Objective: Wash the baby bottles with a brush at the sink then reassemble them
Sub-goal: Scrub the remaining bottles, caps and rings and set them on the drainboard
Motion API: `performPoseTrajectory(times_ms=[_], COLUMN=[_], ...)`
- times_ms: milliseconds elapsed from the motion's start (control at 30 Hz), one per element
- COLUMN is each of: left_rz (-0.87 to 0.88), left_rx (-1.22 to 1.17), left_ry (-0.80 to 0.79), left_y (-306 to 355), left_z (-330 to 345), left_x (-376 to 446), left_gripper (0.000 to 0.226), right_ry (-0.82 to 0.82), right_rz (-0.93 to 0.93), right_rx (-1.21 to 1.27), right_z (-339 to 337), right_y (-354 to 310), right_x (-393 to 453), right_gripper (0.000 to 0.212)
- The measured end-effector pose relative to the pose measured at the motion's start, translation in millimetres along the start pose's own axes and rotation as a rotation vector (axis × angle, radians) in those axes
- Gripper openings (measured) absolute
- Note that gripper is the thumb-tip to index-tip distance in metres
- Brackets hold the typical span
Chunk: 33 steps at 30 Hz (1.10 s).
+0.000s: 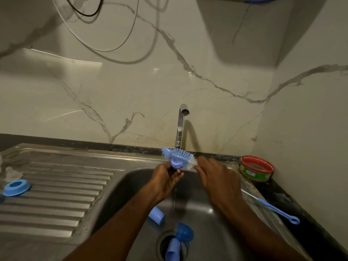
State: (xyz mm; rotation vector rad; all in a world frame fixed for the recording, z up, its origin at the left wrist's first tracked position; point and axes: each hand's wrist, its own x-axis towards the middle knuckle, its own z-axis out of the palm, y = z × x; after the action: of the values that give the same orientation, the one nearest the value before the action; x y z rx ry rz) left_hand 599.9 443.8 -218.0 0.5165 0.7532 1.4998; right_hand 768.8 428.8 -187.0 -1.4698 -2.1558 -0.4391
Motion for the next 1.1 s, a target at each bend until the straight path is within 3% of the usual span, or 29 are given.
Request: performPoseTrajectory(times_ms=[200,367,600,833,933,1100], left_rz=[0.083,0.193,0.071,0.143,0.105,0.105], left_rx=[0.349,0.261,0.276,0.132,0.115,0.297], left_ry=[-0.078,0.128,-0.055,0.122,0.095,0.025], left_y=[-13.8,-5.1,-23.5,-7.3,-13.7,-19.8], left_z=[13.7,3.2,10.9,-1.1,1.5,10.1], left_x=[-1.6,5.1,0.2,10.1,4.7,7.0], left_gripper=[0.021,0.023,0.024,0.025,0.028,0.023], right_ry=[0.001,-0.006,-0.115,-0.077,-0.154,-0.180], right_rz=[0.068,0.066,0.019,0.040,0.006,0.176], right_rx=[0.117,0.103,0.132,0.056,0.086,0.073], right_z=[3.7,-5.6,3.7,2.0,9.6,6.1], right_y=[1.5,11.1,-12.9,-3.1,-10.4,-9.1], right_x=[9.4,-2.1,3.7,-1.1,0.6,16.5], right_gripper=[0.022,0.028,0.029,0.020,0.027,0.032])
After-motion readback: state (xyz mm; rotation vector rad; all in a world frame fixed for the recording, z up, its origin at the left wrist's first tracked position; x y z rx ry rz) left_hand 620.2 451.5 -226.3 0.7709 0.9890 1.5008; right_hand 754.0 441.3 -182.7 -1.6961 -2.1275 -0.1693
